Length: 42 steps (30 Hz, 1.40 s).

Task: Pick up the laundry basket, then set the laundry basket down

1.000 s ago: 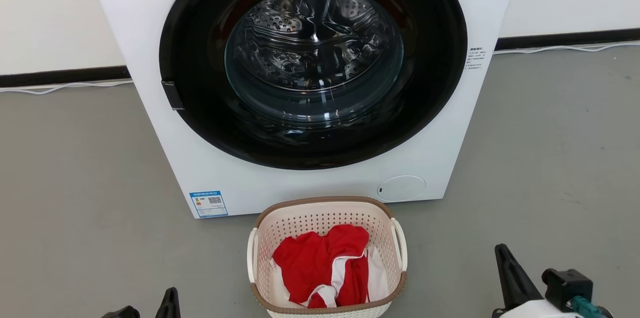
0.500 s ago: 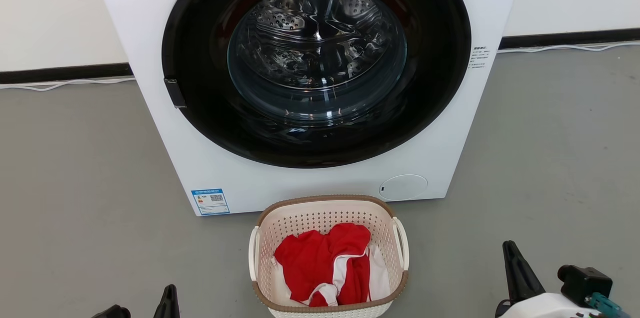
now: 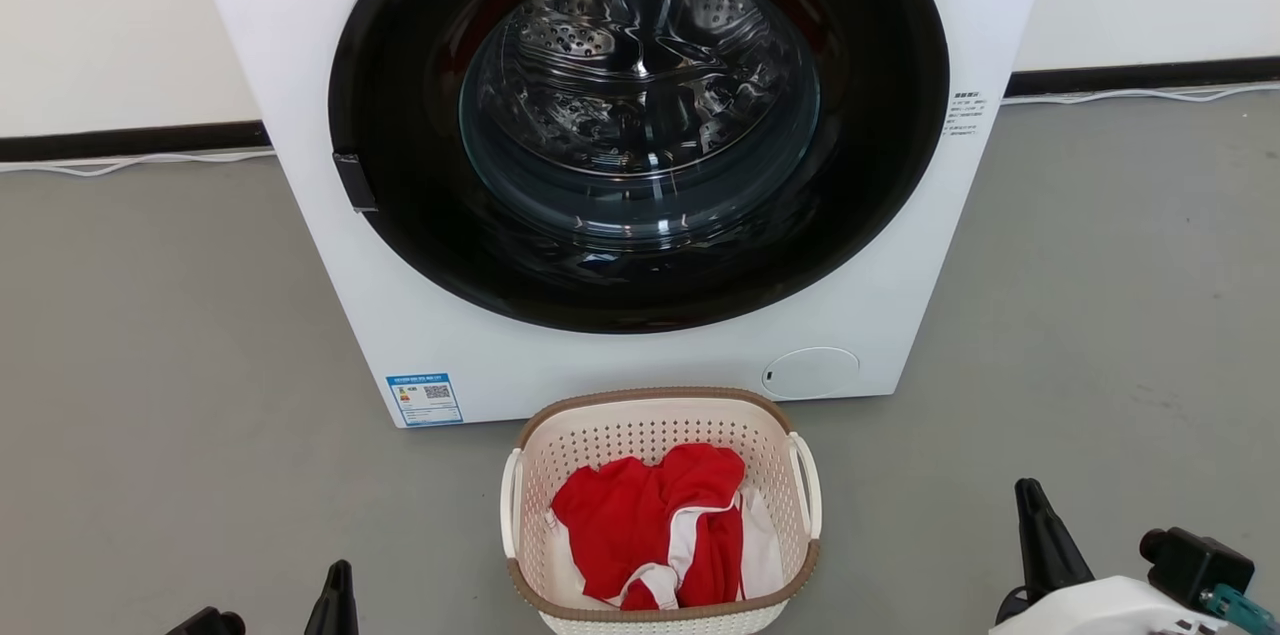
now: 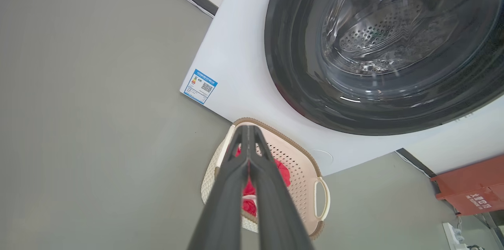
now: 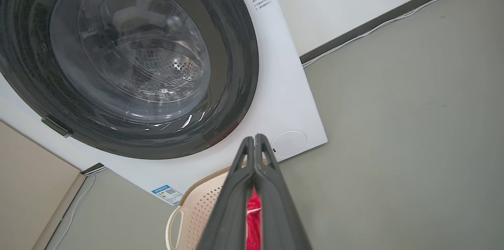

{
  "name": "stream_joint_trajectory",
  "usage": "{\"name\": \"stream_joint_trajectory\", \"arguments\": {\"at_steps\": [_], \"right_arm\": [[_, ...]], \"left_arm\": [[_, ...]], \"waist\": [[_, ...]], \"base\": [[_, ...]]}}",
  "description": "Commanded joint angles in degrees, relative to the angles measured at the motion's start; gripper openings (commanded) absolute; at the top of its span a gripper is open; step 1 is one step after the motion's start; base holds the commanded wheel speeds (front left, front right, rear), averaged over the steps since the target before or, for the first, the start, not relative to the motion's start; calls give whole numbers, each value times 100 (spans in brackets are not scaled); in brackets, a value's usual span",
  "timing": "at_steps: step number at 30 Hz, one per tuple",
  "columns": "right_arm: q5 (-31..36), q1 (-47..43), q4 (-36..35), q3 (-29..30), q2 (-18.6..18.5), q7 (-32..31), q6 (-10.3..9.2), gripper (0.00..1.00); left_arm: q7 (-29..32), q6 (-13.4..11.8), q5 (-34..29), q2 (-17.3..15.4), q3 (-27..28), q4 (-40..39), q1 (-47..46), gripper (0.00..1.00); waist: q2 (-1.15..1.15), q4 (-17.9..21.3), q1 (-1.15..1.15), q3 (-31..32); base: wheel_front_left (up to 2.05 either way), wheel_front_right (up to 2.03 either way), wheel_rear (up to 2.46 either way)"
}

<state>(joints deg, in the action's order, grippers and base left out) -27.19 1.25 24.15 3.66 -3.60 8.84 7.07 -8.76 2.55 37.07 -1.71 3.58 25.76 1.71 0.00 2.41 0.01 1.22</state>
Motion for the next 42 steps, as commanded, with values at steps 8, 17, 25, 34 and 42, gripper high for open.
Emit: {"name": "stream_joint_trajectory", "arguments": {"at_steps": [8, 17, 25, 34, 42], "right_arm": [[-677, 246, -271, 23, -32, -162, 15, 0], [-1311, 273, -352, 52, -21, -312, 18, 0], [-1877, 297, -424, 78, -11, -445, 20, 0], [-2509, 324, -505, 107, 1, -595, 23, 0], [-3073, 348, -577, 133, 11, -728, 26, 0]], "left_arm": [[132, 100, 591, -51, 92, -267, -344, 0], [285, 143, 1127, -59, 114, -365, -392, 0], [421, 181, 1605, -65, 135, -453, -436, 0], [572, 224, 2138, -72, 157, -551, -484, 0], [707, 262, 2615, -78, 177, -638, -528, 0]], "waist": [[0, -22, -1, -12], [0, -46, -1, -26], [0, -67, -1, -39], [0, -91, -1, -53], [0, -112, -1, -65]], "base": [[0, 0, 0], [0, 0, 0], [0, 0, 0], [0, 0, 0], [0, 0, 0]]}}
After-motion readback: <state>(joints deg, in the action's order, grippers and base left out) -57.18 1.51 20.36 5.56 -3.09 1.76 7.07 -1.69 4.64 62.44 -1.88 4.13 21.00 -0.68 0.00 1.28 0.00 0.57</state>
